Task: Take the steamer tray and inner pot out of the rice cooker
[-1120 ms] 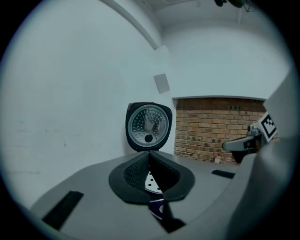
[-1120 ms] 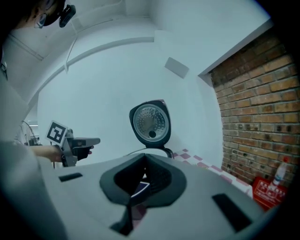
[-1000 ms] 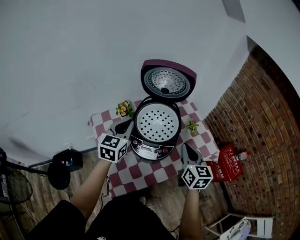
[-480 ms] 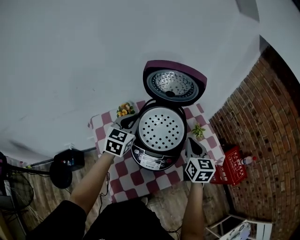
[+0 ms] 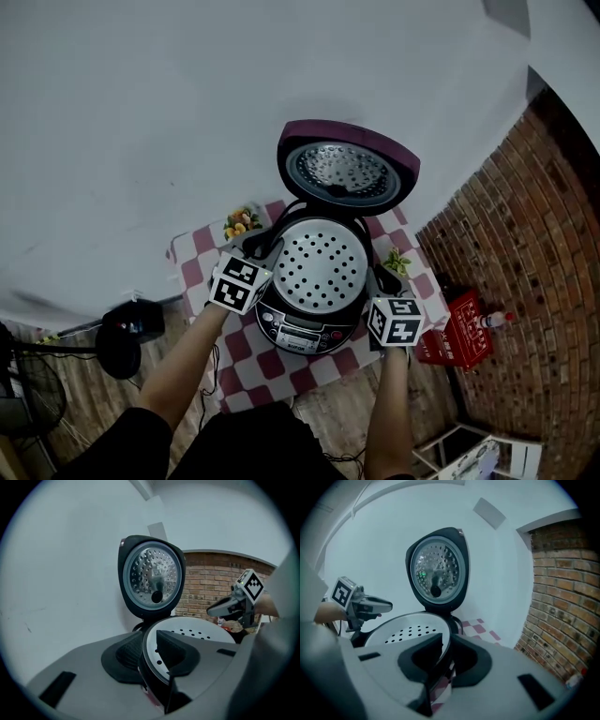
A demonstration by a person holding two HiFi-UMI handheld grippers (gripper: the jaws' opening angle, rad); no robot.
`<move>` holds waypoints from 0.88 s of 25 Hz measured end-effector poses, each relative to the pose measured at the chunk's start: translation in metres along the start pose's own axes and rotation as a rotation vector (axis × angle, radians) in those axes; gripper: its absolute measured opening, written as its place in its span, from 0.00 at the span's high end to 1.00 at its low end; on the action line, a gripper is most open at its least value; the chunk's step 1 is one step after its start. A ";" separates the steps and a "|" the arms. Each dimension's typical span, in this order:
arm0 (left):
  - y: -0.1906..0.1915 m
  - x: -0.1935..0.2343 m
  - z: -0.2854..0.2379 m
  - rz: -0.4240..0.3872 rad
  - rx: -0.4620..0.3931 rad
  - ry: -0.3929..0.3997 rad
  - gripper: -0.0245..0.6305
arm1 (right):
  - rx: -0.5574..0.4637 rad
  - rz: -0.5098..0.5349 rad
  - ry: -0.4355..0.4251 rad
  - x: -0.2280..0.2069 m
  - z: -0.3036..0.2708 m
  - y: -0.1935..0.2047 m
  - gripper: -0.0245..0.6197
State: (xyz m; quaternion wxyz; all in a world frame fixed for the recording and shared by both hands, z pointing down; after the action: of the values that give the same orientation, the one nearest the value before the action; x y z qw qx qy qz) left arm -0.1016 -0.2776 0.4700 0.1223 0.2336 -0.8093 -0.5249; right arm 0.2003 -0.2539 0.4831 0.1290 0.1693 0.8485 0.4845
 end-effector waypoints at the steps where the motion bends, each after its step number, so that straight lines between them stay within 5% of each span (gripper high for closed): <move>1: 0.000 0.001 -0.002 0.000 -0.001 0.001 0.81 | 0.018 0.011 -0.001 0.000 -0.005 -0.001 0.89; 9: 0.000 0.003 -0.007 -0.014 -0.003 0.009 0.85 | 0.172 0.112 0.015 0.005 -0.035 -0.004 0.70; 22: 0.005 0.008 -0.006 0.005 -0.016 0.013 0.94 | 0.299 0.172 0.113 0.008 -0.054 -0.004 0.68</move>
State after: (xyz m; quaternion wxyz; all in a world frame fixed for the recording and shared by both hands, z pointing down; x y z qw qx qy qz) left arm -0.1070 -0.2843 0.4767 0.1307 0.2340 -0.8049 -0.5294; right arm 0.1716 -0.2947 0.5056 0.0124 0.2311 0.8994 0.3708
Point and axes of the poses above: the fingertips, and each gripper's own axes: z backward along the fingers, x to its left, y out of its underside, the point moved 10 cm from there along z, backward along the fingers, and after that the axes turned 1 degree about -x, right-handed, at the moved point
